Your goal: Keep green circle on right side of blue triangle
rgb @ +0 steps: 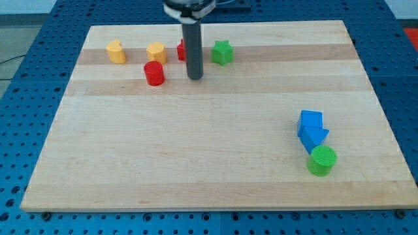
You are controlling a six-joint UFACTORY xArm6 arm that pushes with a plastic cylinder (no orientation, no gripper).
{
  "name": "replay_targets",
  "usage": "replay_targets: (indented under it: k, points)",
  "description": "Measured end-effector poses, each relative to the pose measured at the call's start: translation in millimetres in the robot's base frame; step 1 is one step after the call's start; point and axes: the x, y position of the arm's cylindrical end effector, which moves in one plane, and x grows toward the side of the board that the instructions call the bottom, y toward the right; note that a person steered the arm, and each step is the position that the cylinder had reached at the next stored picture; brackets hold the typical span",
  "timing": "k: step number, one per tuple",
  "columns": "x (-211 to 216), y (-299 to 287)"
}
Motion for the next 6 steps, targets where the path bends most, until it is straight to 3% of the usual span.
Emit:
replay_targets:
  k: [1,2,3,4,5,6]
  points:
    - [-2.9,108.3]
    - [-70.0,197.2]
    - [-140.0,150.1]
    - [-147.5,14.0]
    - [-132.2,-18.8]
    - [-122.9,-10.1]
